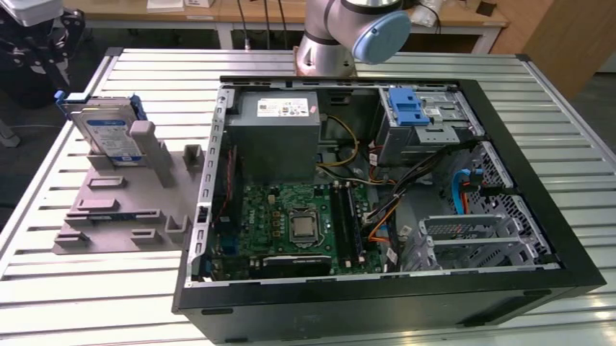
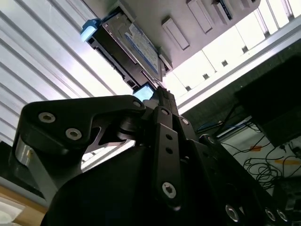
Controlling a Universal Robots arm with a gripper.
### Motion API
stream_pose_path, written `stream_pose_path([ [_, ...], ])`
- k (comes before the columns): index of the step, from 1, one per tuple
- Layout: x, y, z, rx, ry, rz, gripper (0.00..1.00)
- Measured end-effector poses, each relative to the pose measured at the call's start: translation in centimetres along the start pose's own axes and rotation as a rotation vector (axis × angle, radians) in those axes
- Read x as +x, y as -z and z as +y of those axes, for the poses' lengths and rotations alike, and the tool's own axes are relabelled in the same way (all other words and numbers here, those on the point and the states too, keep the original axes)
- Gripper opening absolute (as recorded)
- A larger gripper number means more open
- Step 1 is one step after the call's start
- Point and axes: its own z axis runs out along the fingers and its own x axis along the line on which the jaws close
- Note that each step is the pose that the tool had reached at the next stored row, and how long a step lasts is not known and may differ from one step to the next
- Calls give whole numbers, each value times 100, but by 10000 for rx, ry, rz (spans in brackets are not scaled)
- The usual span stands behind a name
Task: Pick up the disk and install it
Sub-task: 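Pick up the disk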
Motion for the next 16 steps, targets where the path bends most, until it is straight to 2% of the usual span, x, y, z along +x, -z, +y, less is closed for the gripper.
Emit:
stream_pose_path([
  [8,0,-2,0,18,882,13,11],
  [10,0,-1,0,18,1079,2,11],
  [14,0,-2,1,-42,1389,-52,11],
  [16,0,-3,0,-48,1581,-53,11],
])
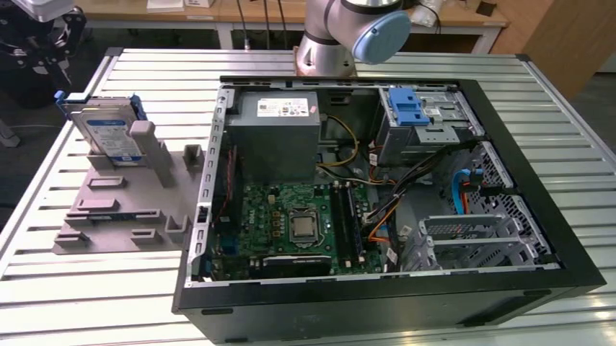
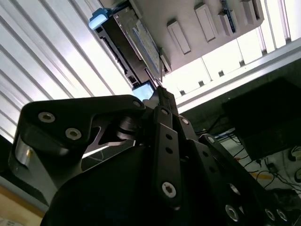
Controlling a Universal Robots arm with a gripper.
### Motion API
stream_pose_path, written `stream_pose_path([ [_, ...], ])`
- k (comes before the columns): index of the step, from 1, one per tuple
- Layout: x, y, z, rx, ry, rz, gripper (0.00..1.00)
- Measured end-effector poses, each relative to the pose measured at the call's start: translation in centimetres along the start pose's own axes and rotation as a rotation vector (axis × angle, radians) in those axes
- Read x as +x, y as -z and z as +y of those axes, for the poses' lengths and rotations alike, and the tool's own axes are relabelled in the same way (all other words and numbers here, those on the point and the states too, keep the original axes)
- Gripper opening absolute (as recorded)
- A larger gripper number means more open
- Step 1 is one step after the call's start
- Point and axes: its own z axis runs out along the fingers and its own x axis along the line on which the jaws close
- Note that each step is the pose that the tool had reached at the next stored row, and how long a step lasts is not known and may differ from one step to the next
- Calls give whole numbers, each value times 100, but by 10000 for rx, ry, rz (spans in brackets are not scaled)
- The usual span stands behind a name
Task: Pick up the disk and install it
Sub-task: 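Pick up the disk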
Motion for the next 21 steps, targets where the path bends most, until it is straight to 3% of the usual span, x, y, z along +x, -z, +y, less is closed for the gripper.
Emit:
stream_pose_path([
  [9,0,-1,-1,-2,1208,52,11],
  [21,0,-1,0,9,2315,80,11],
])
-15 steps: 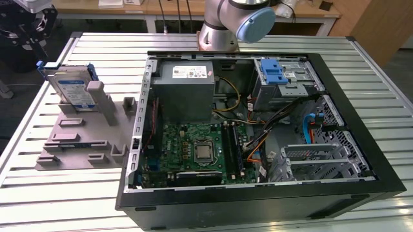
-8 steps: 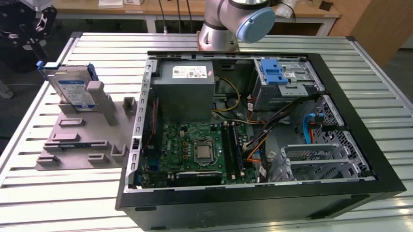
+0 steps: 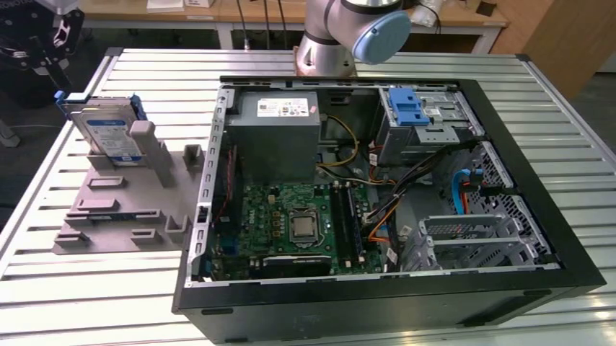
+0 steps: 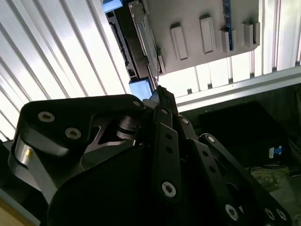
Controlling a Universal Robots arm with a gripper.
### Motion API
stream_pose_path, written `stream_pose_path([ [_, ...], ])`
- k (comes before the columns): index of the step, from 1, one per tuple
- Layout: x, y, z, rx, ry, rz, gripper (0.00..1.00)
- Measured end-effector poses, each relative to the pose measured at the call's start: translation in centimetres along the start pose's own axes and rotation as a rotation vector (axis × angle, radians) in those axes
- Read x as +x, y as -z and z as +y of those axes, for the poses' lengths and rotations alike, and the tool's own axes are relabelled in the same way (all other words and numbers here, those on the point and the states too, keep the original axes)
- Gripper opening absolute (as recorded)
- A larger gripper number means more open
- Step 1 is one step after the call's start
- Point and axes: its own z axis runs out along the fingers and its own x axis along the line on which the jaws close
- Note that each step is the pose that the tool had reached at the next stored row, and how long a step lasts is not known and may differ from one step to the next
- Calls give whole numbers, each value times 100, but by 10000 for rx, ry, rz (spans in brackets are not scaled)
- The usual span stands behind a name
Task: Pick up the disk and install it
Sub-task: 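Pick up the disk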
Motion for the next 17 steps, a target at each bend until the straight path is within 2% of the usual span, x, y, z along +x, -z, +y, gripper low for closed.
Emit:
stream_pose_path([
  [17,0,0,0,1,1139,28,11],
])
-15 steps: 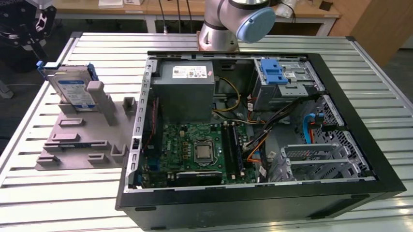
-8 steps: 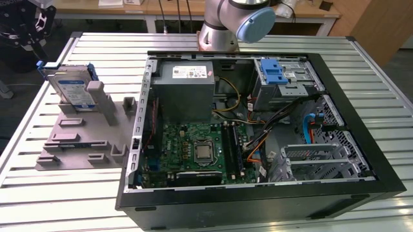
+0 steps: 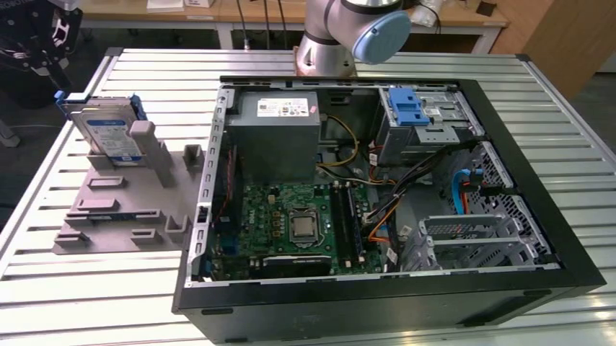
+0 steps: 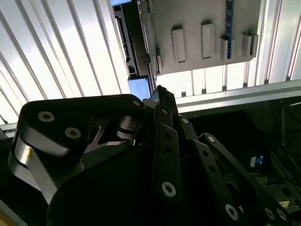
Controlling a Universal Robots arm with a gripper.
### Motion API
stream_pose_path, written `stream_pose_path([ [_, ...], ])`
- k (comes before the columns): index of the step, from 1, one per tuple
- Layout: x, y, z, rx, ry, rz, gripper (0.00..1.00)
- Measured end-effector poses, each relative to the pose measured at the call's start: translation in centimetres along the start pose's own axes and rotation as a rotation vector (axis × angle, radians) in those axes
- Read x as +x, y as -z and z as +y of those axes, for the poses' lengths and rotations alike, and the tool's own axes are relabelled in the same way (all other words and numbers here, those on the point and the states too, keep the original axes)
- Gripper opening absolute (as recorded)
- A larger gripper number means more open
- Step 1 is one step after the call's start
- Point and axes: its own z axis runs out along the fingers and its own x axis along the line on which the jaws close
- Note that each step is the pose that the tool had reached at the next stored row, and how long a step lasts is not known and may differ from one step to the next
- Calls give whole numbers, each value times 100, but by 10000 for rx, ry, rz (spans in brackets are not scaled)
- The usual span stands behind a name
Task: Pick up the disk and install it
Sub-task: 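Pick up the disk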
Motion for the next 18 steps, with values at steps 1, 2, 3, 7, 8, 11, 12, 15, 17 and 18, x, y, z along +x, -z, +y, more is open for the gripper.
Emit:
stream_pose_path([
  [1,0,1,0,5,57,-10,11],
  [2,0,1,0,18,111,-28,11],
  [3,1,0,-1,35,162,-50,11],
  [7,0,-2,-1,111,482,-130,11],
  [8,0,-3,0,109,601,-138,11],
  [11,0,-4,0,97,1028,-144,11],
  [12,1,-4,0,93,1186,-141,11],
  [15,0,-6,0,86,1669,-134,11],
  [17,1,-7,0,80,1984,-128,11],
  [18,0,-8,0,77,2141,-127,11],
])
